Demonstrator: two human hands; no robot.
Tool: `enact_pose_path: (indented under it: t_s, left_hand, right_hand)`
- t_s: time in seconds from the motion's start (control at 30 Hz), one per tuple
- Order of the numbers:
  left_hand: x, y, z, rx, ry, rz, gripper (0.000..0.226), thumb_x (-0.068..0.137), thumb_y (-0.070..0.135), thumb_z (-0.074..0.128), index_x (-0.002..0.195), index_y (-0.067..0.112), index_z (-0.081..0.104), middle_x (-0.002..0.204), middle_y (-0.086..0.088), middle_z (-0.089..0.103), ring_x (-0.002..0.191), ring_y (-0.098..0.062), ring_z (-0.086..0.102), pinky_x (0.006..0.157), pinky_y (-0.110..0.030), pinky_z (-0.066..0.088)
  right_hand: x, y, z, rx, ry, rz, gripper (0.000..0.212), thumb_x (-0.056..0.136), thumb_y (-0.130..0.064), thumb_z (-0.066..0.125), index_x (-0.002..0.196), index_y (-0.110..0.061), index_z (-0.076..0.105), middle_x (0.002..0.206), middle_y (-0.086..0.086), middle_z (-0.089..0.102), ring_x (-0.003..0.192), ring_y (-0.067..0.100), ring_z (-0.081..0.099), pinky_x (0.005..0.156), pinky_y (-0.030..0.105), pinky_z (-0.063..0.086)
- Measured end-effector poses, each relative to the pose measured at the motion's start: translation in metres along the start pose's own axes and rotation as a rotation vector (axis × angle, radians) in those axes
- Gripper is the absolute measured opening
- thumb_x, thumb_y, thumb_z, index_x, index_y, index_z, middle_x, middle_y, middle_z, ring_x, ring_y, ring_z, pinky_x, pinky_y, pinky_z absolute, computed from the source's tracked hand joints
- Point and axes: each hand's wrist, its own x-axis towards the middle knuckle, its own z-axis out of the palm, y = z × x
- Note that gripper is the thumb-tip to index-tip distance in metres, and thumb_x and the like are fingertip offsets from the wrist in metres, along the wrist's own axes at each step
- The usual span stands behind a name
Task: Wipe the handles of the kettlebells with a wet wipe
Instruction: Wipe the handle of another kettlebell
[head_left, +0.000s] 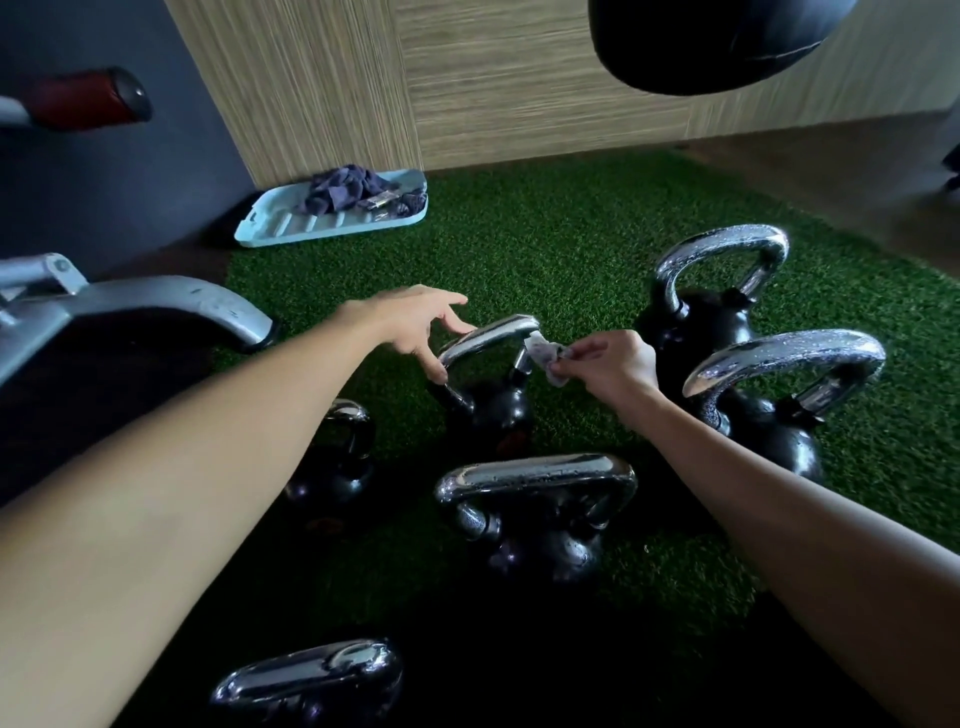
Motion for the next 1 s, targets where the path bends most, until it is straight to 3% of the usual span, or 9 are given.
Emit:
enact_pose_path:
  t_s: [0.1, 0.2, 0.4, 0.47, 0.53, 0.57, 0.7, 0.87, 1.0]
  left_hand:
    - [-0.002, 0.002, -0.007, 0.173, 0.039, 0.006, 0.094, 0.061, 0.041, 0.094, 0.145, 0.039, 0.053, 0.169, 0.014, 0.015, 0.129, -0.025, 0.053, 0.09, -0.039, 0.045]
    - [-0.008, 0.006, -0.005, 0.244, 0.091, 0.019, 0.088, 0.069, 0.03, 0.091, 0.147, 0.035, 0.051, 0.169, 0.011, 0.013, 0.122, -0.025, 0.06, 0.089, -0.036, 0.046]
    - [-0.03, 0.02, 0.004, 0.304, 0.127, -0.026, 0.092, 0.074, 0.045, 0.085, 0.153, 0.044, 0.037, 0.169, 0.006, 0.016, 0.144, -0.031, 0.04, 0.108, -0.045, 0.043]
    - [-0.052, 0.029, 0.011, 0.047, 0.196, -0.051, 0.083, 0.077, 0.05, 0.082, 0.15, 0.047, 0.042, 0.157, 0.003, 0.043, 0.128, -0.023, 0.053, 0.091, -0.035, 0.049]
    - [-0.087, 0.041, 0.022, -0.319, 0.24, 0.018, 0.063, 0.08, 0.054, 0.077, 0.139, 0.049, 0.055, 0.118, 0.015, 0.069, 0.077, -0.003, 0.059, 0.058, -0.021, 0.039]
    - [-0.105, 0.046, 0.027, -0.406, 0.208, 0.074, 0.058, 0.077, 0.059, 0.077, 0.132, 0.053, 0.06, 0.103, 0.024, 0.071, 0.063, 0.0, 0.053, 0.054, -0.019, 0.034]
    - [-0.139, 0.064, 0.053, -0.374, 0.097, 0.179, 0.054, 0.066, 0.051, 0.09, 0.116, 0.053, 0.07, 0.099, 0.03, 0.071, 0.075, 0.023, 0.055, 0.067, -0.01, 0.038]
    - [-0.139, 0.07, 0.069, -0.358, 0.165, 0.153, 0.047, 0.072, 0.04, 0.09, 0.115, 0.048, 0.073, 0.086, 0.029, 0.062, 0.068, 0.012, 0.053, 0.056, -0.004, 0.035]
    - [-0.141, 0.072, 0.077, -0.467, 0.198, 0.102, 0.04, 0.074, 0.041, 0.088, 0.112, 0.043, 0.075, 0.097, 0.022, 0.071, 0.075, 0.012, 0.053, 0.058, -0.001, 0.036]
  right_hand:
    - [-0.001, -0.003, -0.006, 0.006, 0.016, 0.008, 0.024, 0.066, -0.03, 0.095, 0.082, -0.025, 0.078, 0.08, -0.009, 0.073, 0.07, 0.005, 0.064, 0.06, 0.021, 0.053]
    - [-0.004, -0.006, -0.011, 0.009, 0.021, 0.002, 0.025, 0.065, -0.028, 0.096, 0.081, -0.025, 0.077, 0.078, -0.01, 0.071, 0.069, 0.005, 0.062, 0.057, 0.018, 0.048]
    - [-0.02, -0.012, -0.016, -0.004, -0.045, -0.036, 0.025, 0.066, -0.026, 0.095, 0.083, -0.023, 0.077, 0.082, -0.008, 0.073, 0.076, 0.008, 0.067, 0.064, 0.021, 0.053]
    - [-0.028, -0.018, -0.025, -0.017, -0.078, -0.066, 0.024, 0.068, -0.026, 0.094, 0.084, -0.025, 0.076, 0.082, -0.009, 0.073, 0.076, 0.008, 0.066, 0.065, 0.023, 0.055]
    - [-0.039, -0.024, -0.038, -0.053, -0.121, -0.132, 0.024, 0.069, -0.025, 0.093, 0.086, -0.023, 0.076, 0.08, -0.008, 0.072, 0.07, 0.006, 0.064, 0.063, 0.024, 0.054]
    - [-0.046, -0.029, -0.045, -0.086, -0.142, -0.174, 0.024, 0.07, -0.024, 0.092, 0.089, -0.022, 0.077, 0.077, -0.008, 0.072, 0.065, 0.003, 0.061, 0.06, 0.024, 0.052]
    - [-0.078, -0.051, -0.068, -0.241, -0.188, -0.305, 0.029, 0.071, -0.024, 0.091, 0.096, -0.028, 0.077, 0.071, -0.014, 0.067, 0.053, -0.007, 0.055, 0.05, 0.01, 0.041]
    - [-0.124, -0.062, -0.066, -0.508, -0.271, -0.446, 0.021, 0.071, -0.023, 0.089, 0.088, -0.028, 0.077, 0.068, -0.019, 0.064, 0.062, -0.001, 0.059, 0.051, 0.007, 0.042]
    - [-0.147, -0.066, -0.059, -0.593, -0.358, -0.581, 0.037, 0.076, -0.025, 0.086, 0.111, -0.031, 0.076, 0.077, -0.011, 0.073, 0.064, -0.006, 0.061, 0.057, 0.005, 0.043]
